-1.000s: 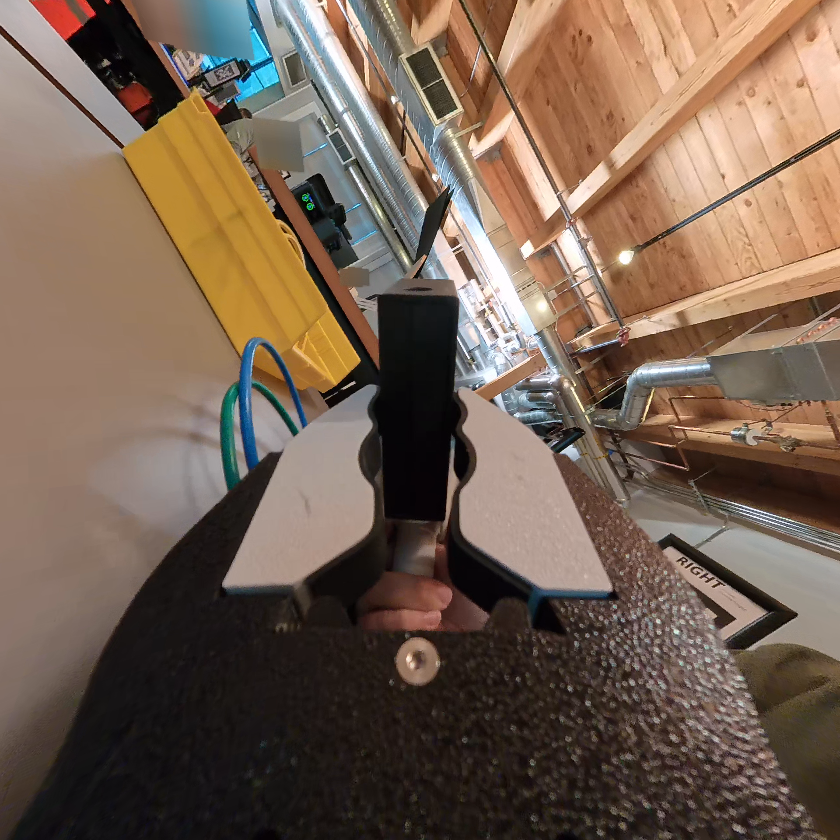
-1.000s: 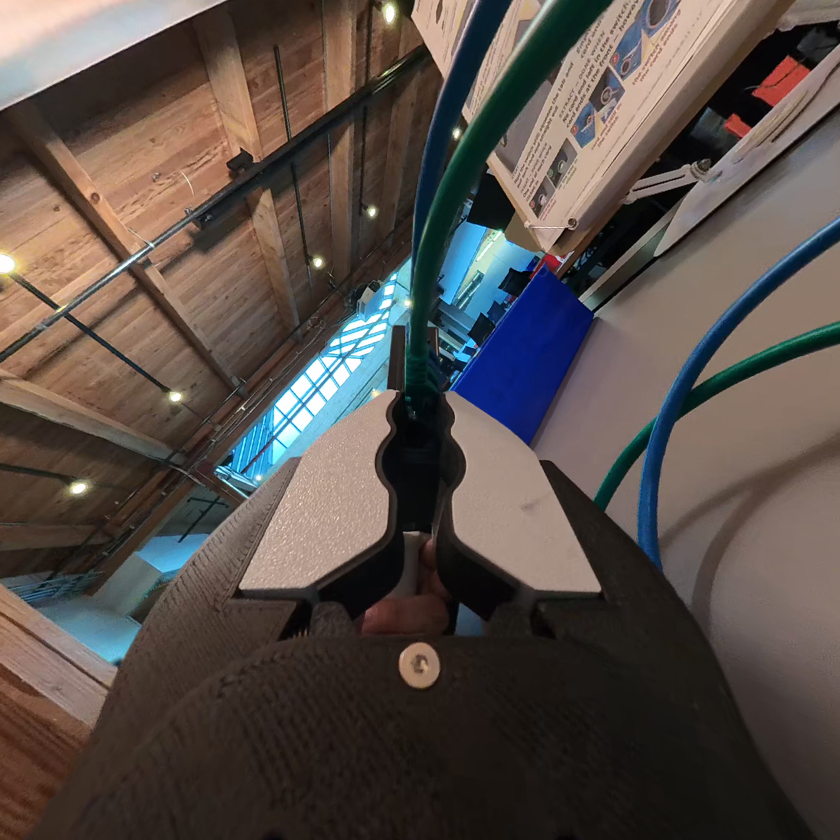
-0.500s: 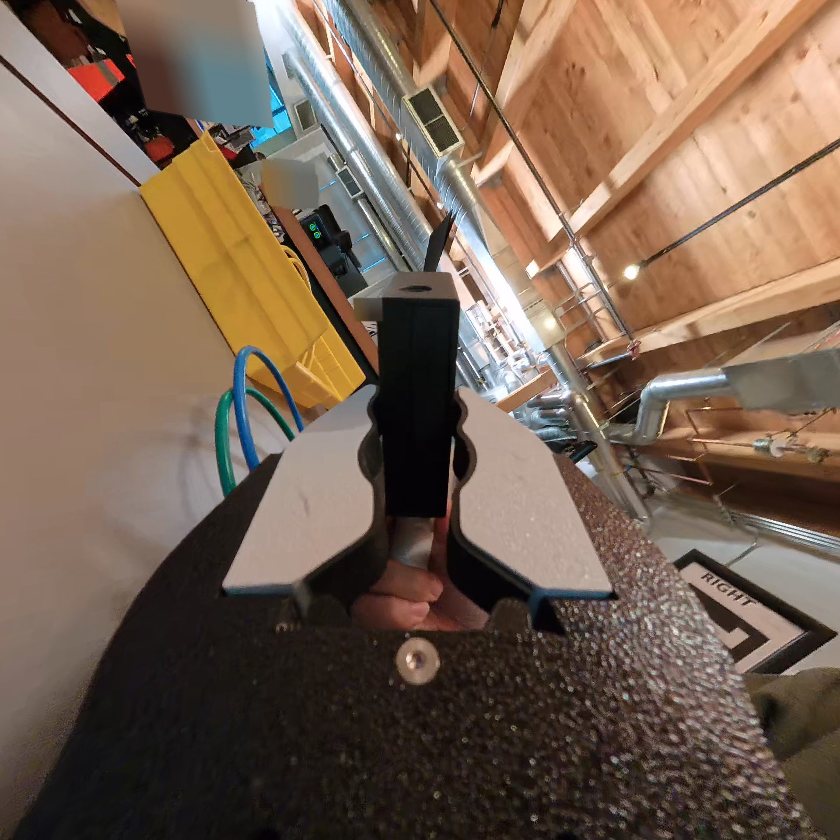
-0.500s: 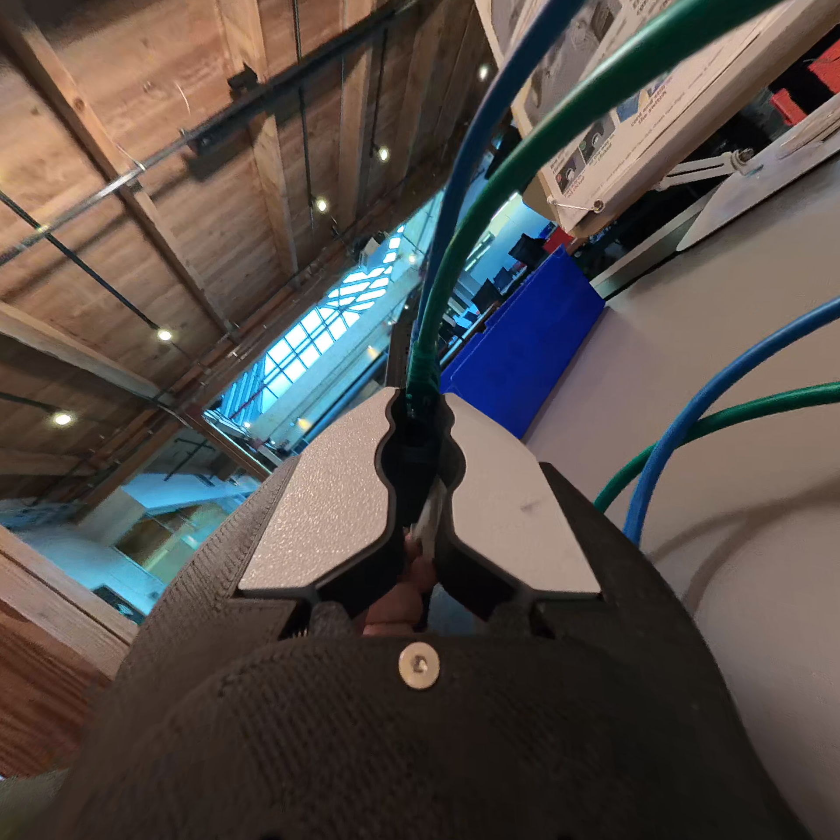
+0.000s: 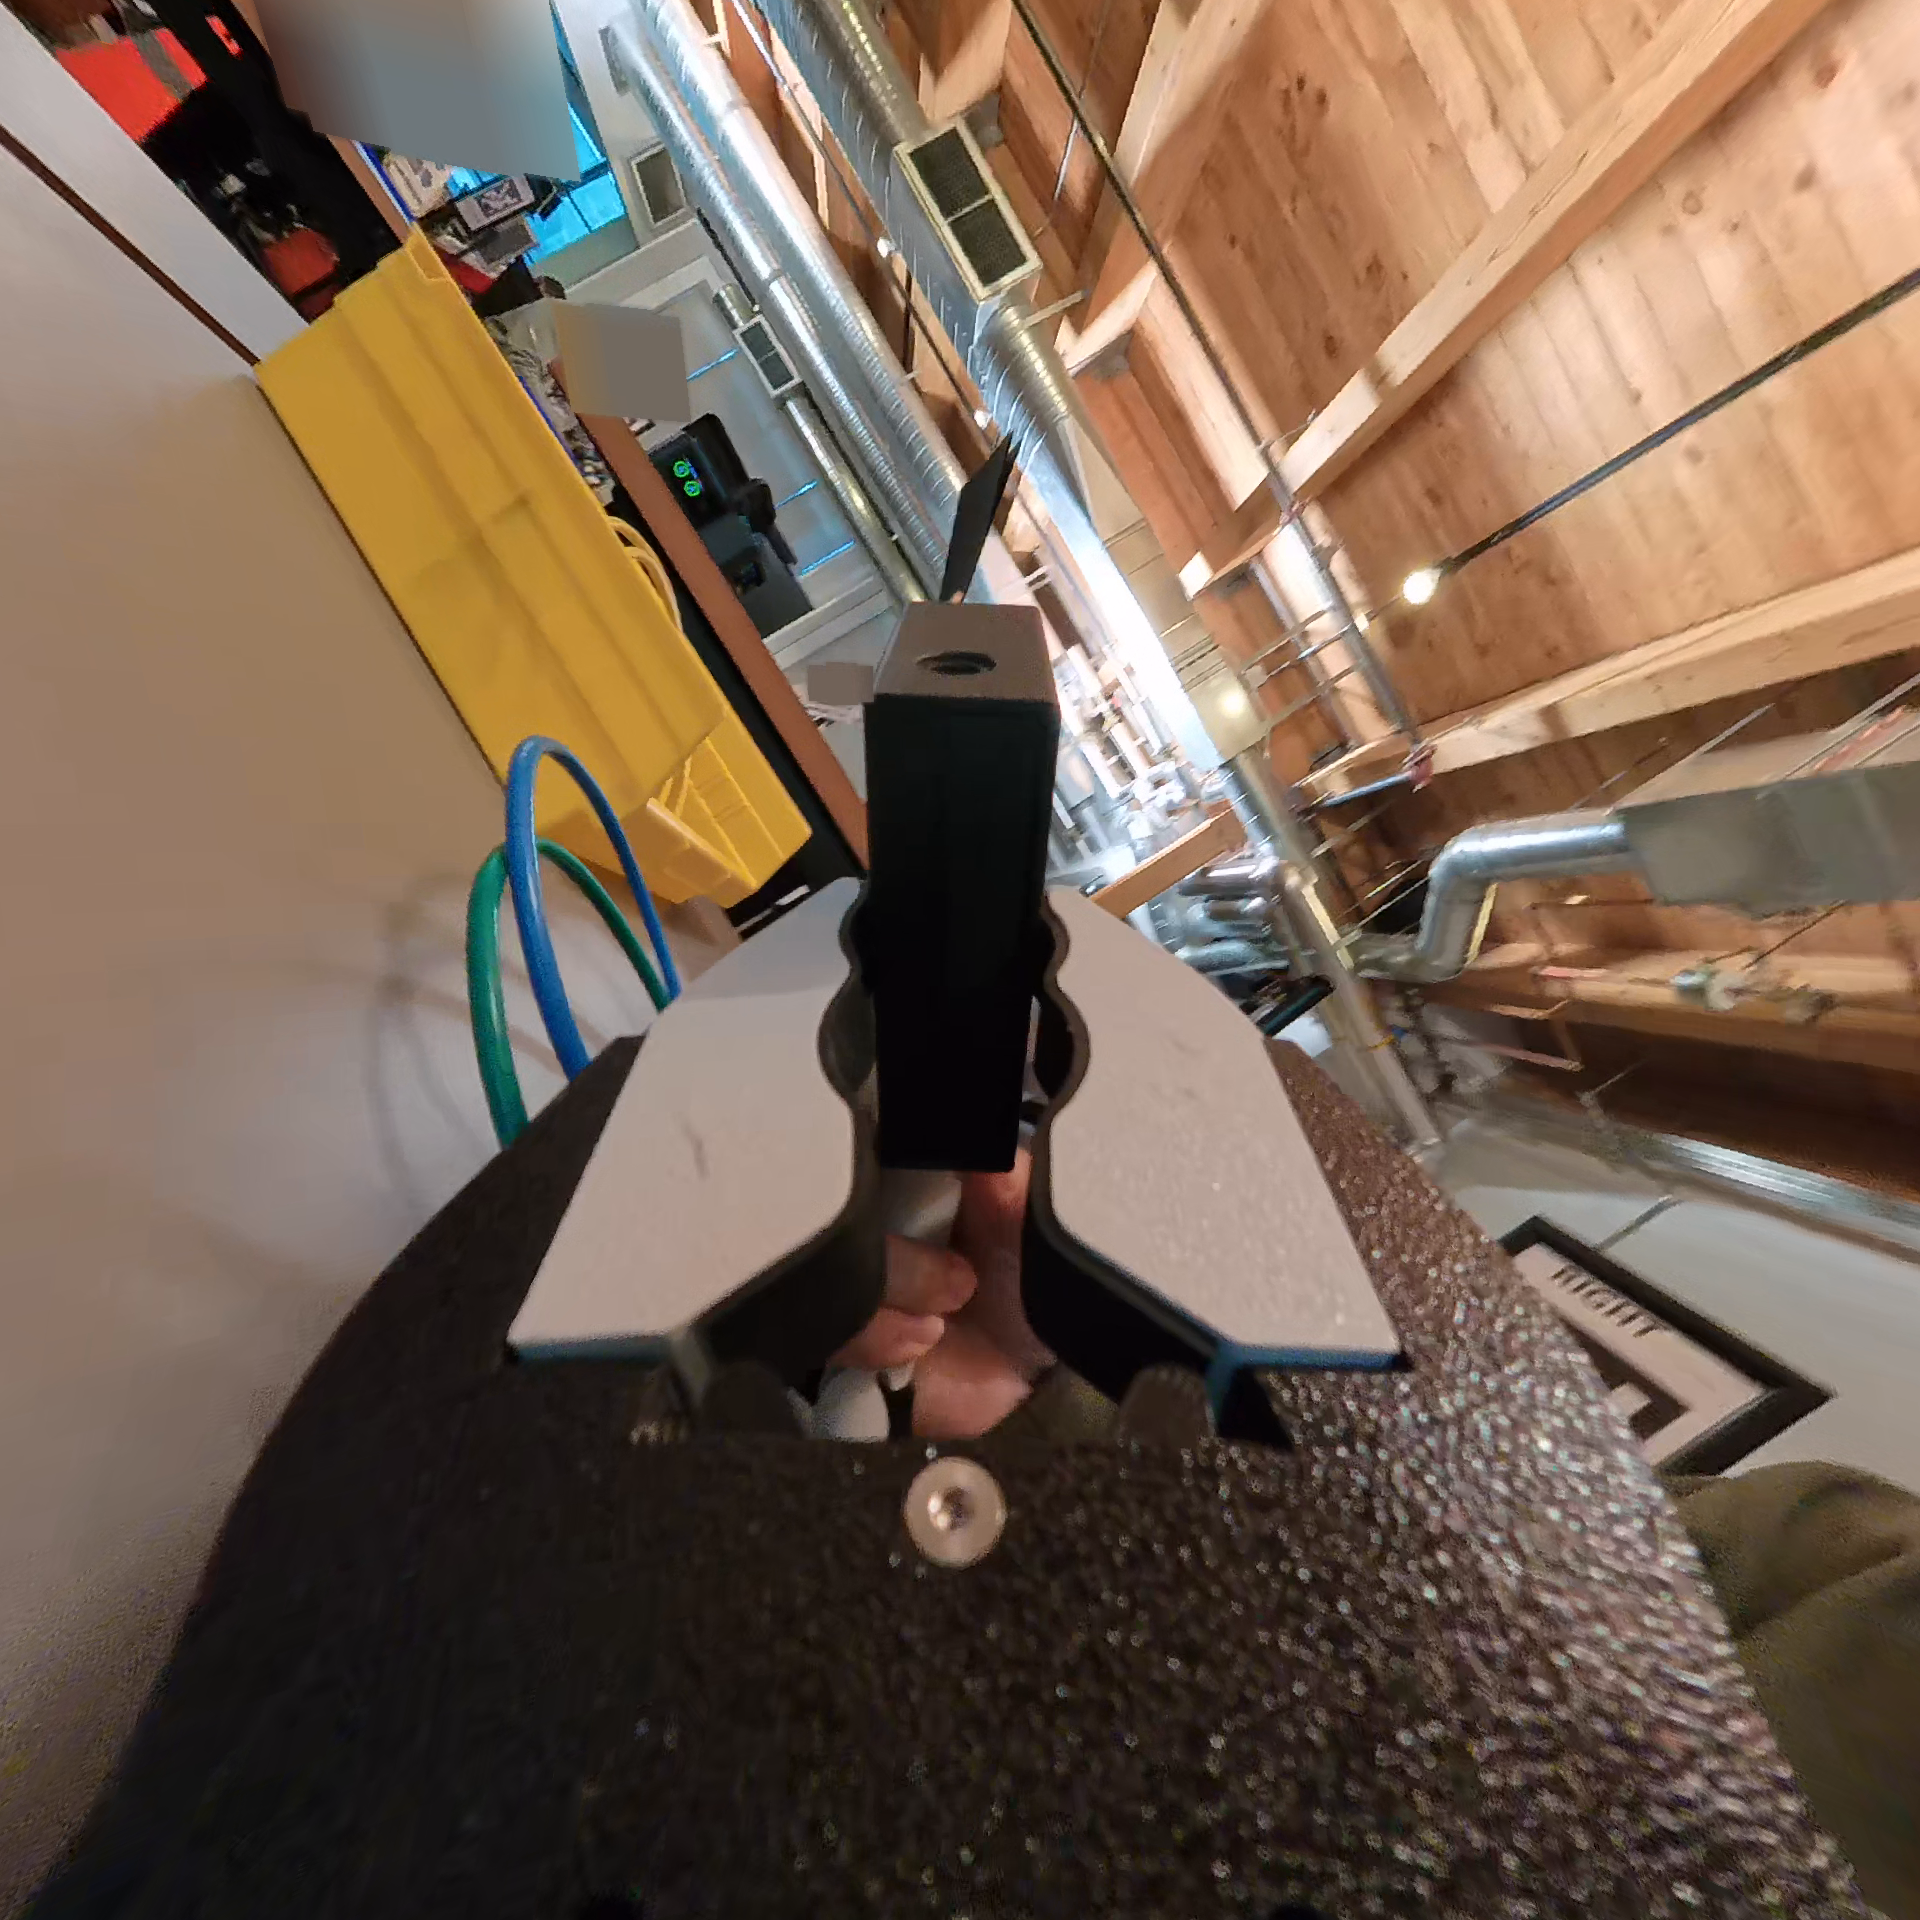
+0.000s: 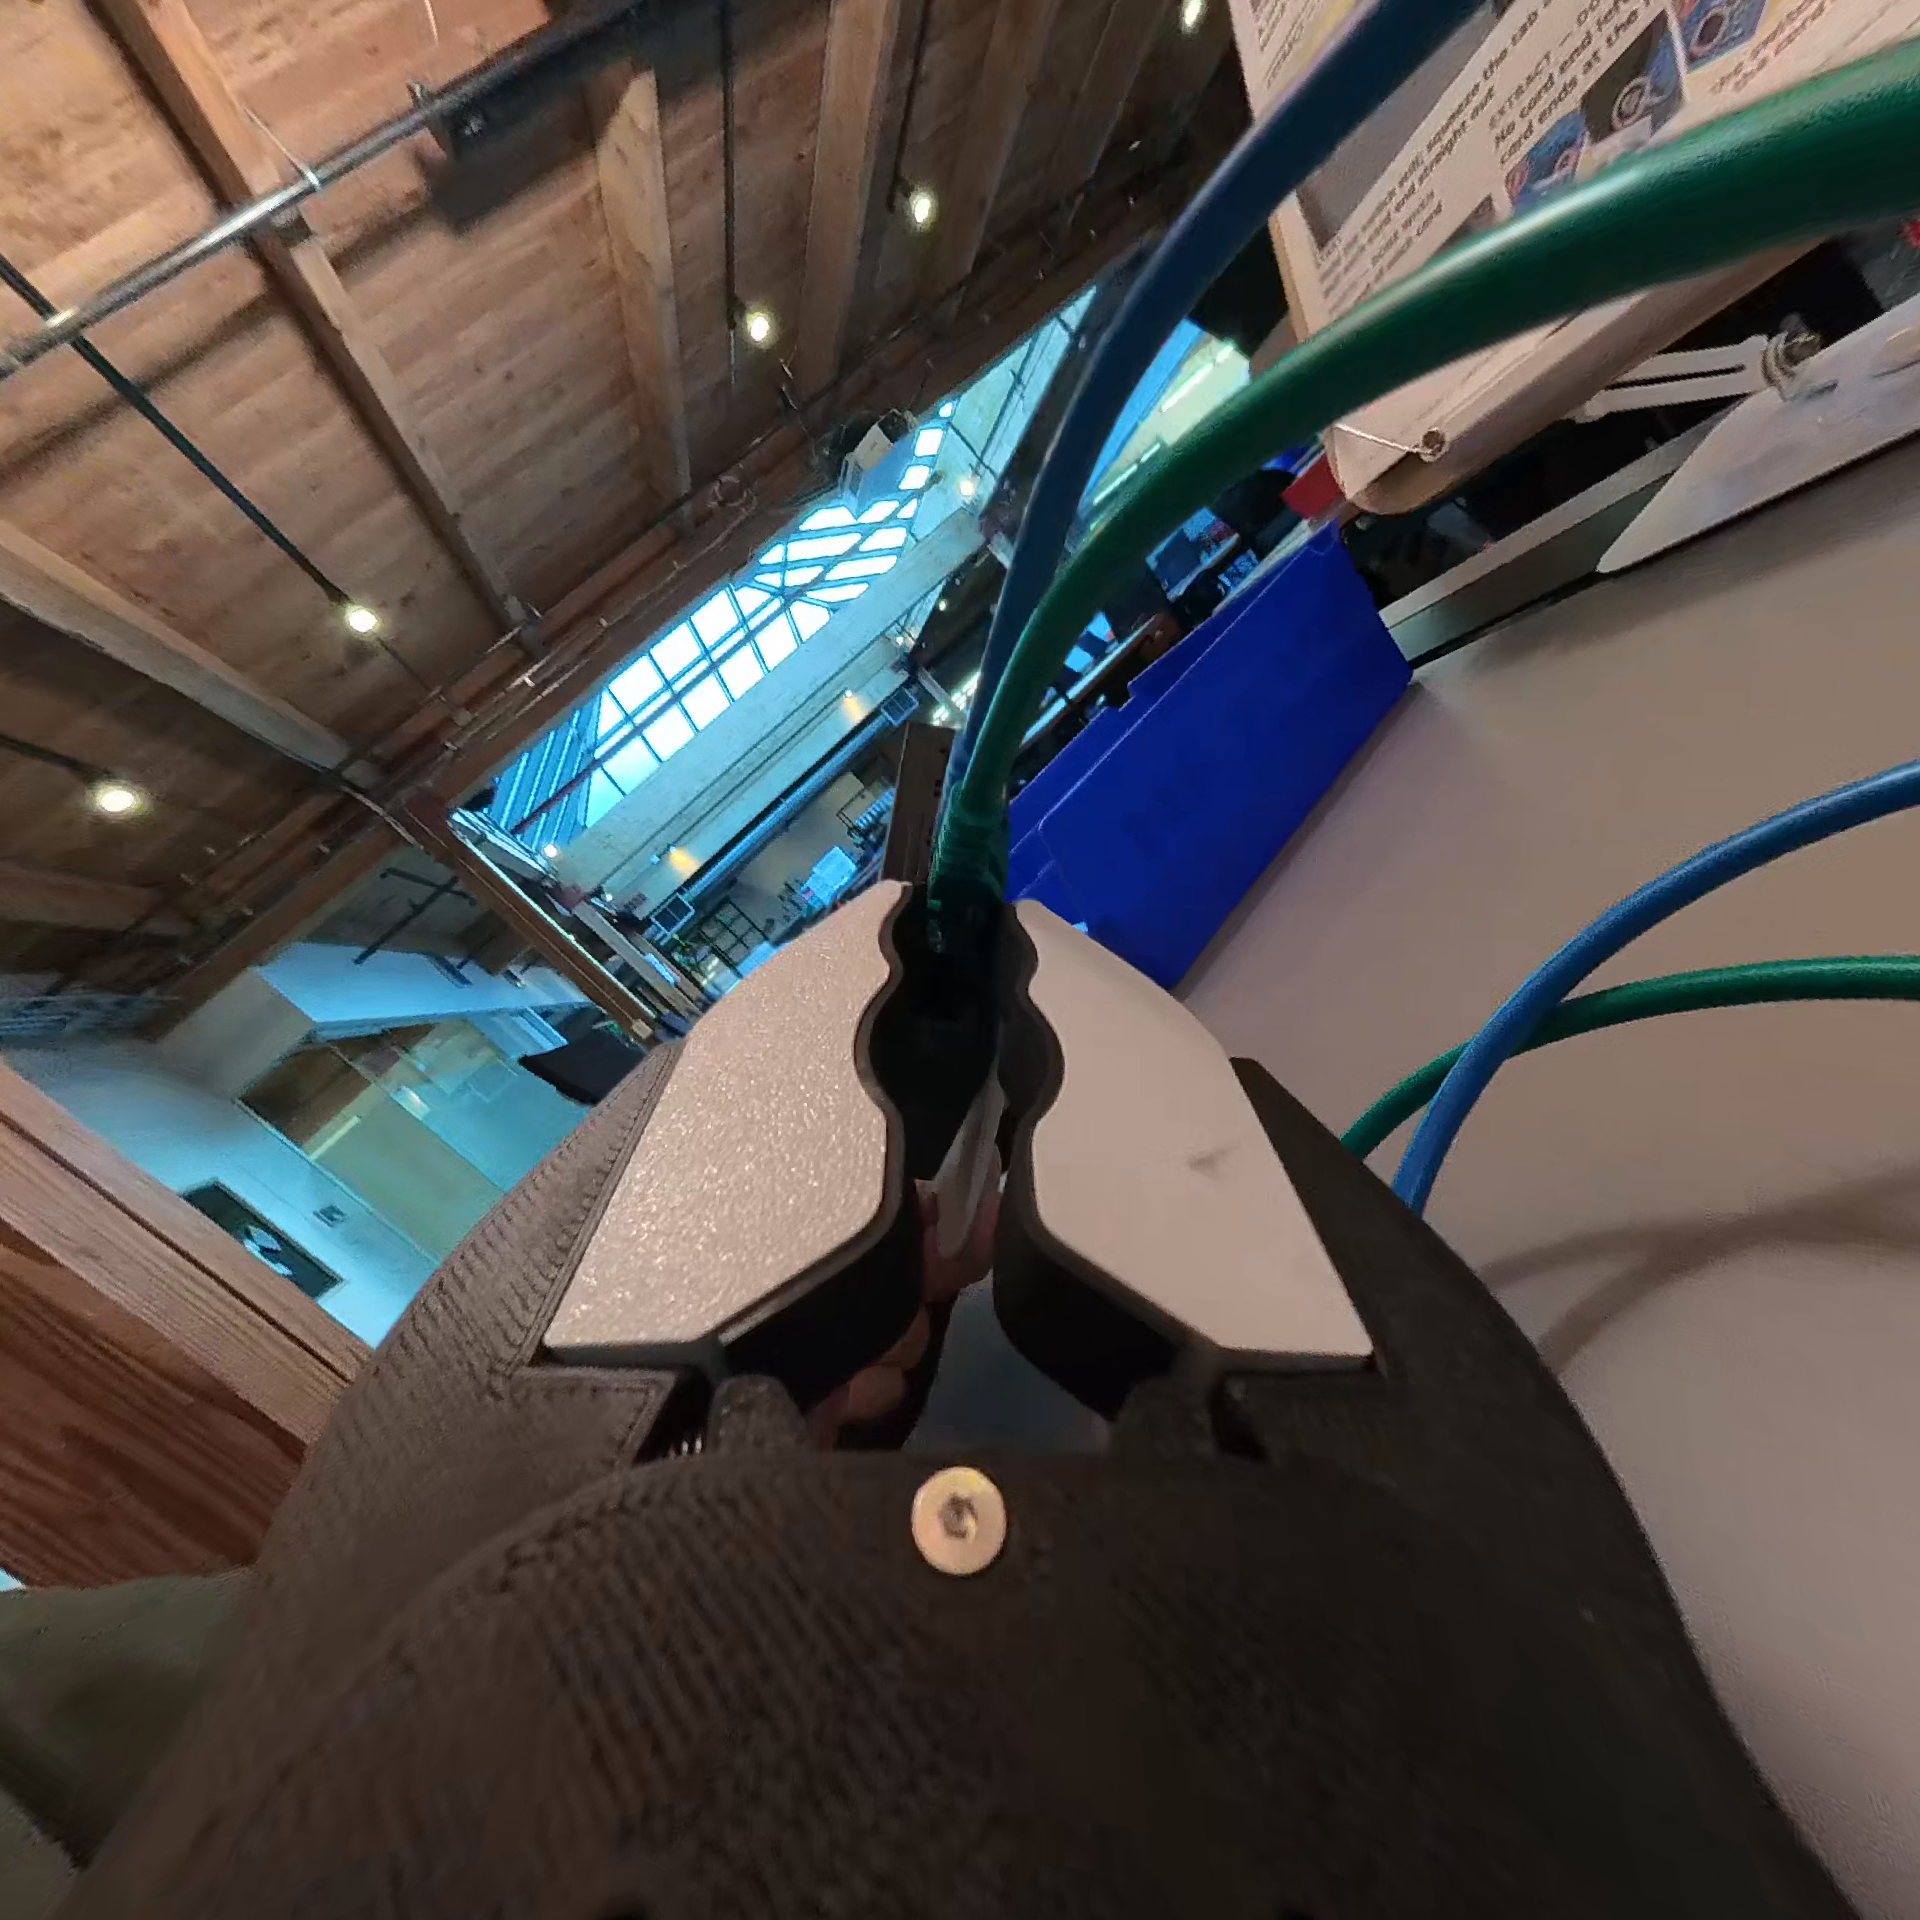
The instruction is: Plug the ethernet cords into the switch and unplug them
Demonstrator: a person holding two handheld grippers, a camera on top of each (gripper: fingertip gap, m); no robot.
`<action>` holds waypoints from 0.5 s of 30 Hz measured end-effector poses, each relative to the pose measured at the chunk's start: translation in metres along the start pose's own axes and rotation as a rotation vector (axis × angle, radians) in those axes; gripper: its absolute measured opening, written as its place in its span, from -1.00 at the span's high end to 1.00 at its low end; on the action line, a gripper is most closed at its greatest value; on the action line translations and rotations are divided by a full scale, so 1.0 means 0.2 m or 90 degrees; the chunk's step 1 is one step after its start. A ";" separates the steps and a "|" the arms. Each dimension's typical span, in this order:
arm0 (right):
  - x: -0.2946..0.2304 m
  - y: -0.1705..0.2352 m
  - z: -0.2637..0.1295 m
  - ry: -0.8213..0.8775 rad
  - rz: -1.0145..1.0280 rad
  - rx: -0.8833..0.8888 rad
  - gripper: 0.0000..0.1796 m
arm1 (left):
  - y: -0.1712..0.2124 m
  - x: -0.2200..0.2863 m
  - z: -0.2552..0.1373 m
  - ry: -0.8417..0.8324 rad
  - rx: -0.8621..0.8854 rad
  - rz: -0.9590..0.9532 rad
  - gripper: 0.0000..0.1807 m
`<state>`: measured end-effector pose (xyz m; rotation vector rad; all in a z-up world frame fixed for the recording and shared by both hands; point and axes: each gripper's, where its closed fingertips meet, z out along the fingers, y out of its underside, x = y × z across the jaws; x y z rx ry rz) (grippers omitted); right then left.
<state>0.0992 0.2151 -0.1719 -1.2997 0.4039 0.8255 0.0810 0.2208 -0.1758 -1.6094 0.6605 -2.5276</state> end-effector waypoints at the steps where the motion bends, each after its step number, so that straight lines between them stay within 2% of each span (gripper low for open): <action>1: 0.00 0.00 0.00 0.004 -0.006 -0.006 0.84 | 0.00 0.00 0.00 0.008 0.004 -0.014 0.70; 3: 0.01 0.00 0.00 0.016 -0.024 -0.022 0.85 | 0.00 -0.01 0.00 0.011 0.002 -0.009 0.70; 7: -0.02 -0.01 -0.01 -0.067 0.133 0.049 0.85 | 0.00 0.03 0.01 -0.025 -0.034 0.146 0.70; 15: -0.03 -0.02 0.00 -0.024 0.060 0.027 0.85 | 0.00 0.03 0.01 0.019 -0.011 0.017 0.70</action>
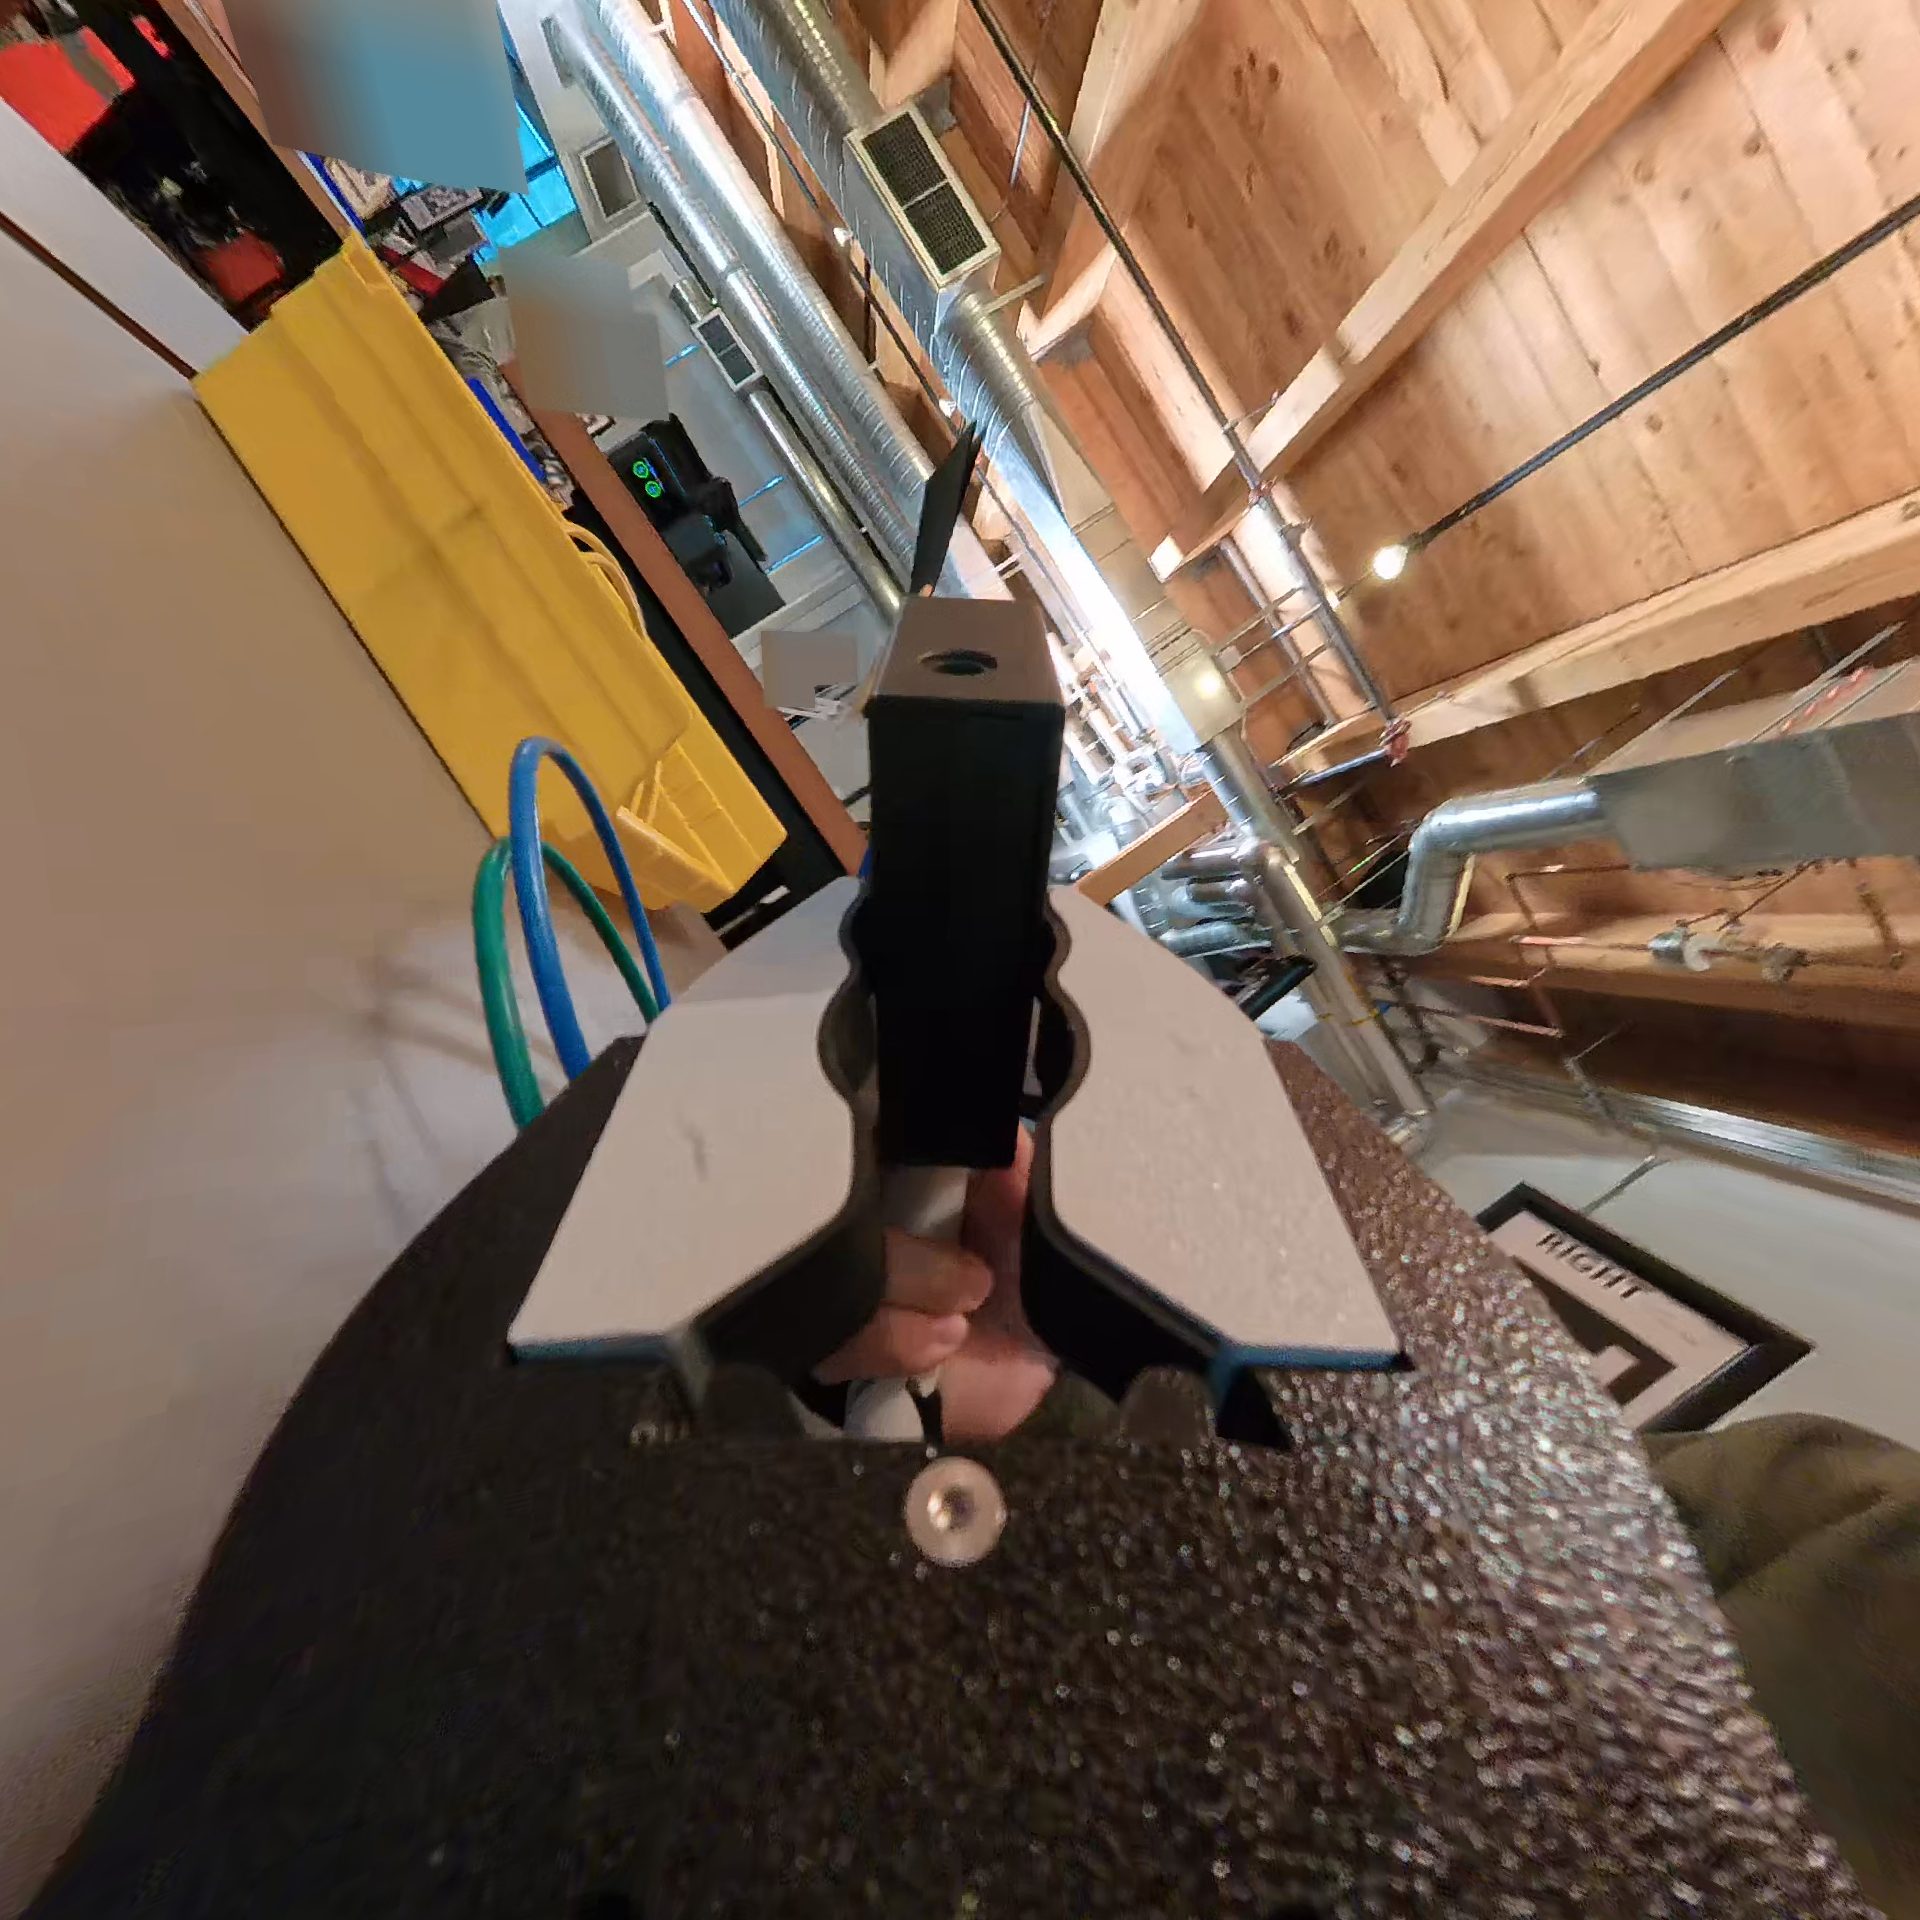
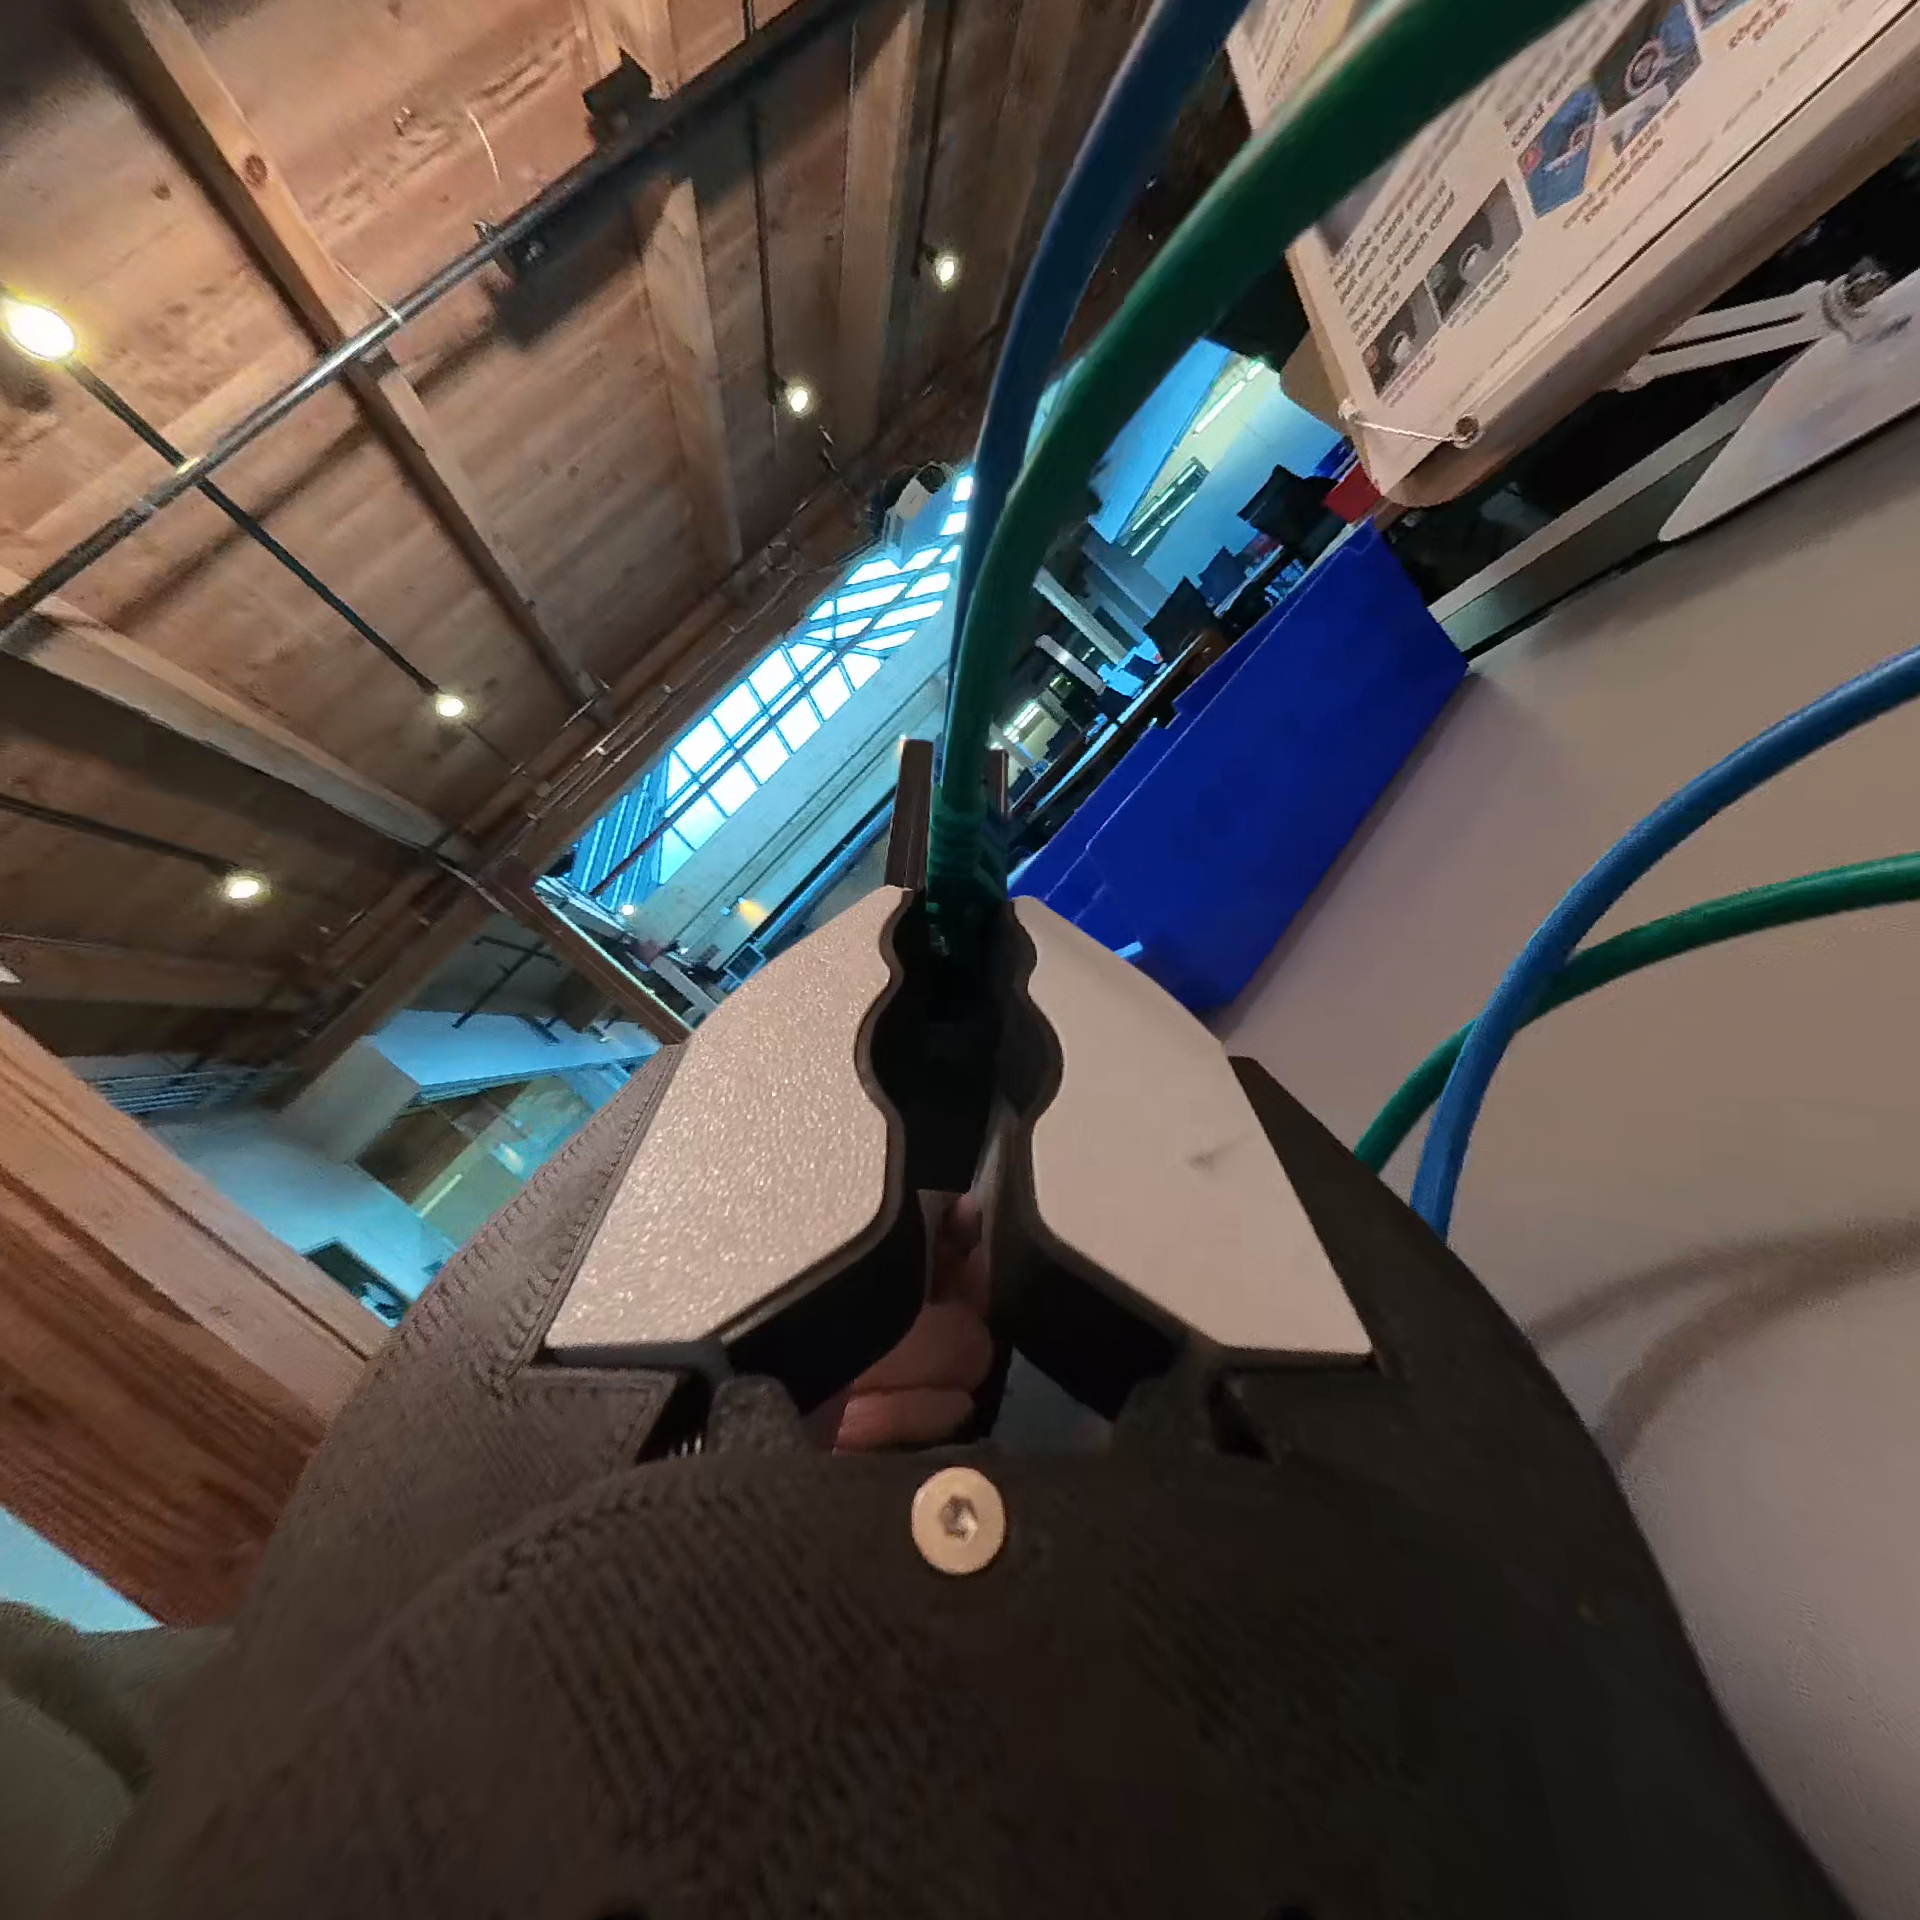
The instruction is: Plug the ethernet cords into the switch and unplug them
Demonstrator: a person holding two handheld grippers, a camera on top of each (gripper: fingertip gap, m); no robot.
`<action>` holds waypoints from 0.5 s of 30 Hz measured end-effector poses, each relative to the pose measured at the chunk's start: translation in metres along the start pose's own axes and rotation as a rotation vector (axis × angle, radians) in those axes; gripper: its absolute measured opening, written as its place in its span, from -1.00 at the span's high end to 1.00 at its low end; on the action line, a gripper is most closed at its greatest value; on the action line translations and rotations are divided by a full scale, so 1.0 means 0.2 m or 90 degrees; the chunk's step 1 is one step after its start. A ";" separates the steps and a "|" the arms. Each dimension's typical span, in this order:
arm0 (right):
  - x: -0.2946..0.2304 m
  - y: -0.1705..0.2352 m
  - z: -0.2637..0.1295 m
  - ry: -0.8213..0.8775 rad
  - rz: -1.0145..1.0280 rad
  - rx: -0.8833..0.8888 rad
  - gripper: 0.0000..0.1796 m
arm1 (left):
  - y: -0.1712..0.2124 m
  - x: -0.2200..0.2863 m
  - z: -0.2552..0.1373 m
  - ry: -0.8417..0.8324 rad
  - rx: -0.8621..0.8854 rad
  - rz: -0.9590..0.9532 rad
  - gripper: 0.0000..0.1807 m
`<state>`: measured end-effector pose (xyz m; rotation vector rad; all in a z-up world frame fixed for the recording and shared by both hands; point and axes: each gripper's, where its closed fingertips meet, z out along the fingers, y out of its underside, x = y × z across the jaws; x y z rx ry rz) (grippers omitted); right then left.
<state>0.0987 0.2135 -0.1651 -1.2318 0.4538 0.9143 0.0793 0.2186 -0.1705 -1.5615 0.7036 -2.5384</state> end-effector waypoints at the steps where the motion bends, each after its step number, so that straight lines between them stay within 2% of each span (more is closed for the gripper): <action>1: 0.00 0.00 0.00 0.006 -0.020 0.003 0.84 | 0.00 0.00 0.00 0.004 0.001 -0.025 0.70; 3: 0.01 -0.01 0.00 0.015 -0.037 -0.005 0.84 | 0.01 -0.01 0.00 0.014 0.006 -0.084 0.70; 8: 0.02 -0.01 0.00 0.017 -0.059 -0.008 0.85 | 0.02 -0.02 0.00 -0.016 -0.025 0.005 0.70; 13: -0.01 -0.02 0.00 0.017 -0.142 -0.038 0.82 | 0.01 0.01 0.00 0.028 -0.003 -0.091 0.70; 15: -0.01 -0.01 0.00 0.018 -0.146 -0.052 0.82 | 0.01 0.01 0.00 0.016 -0.015 -0.054 0.70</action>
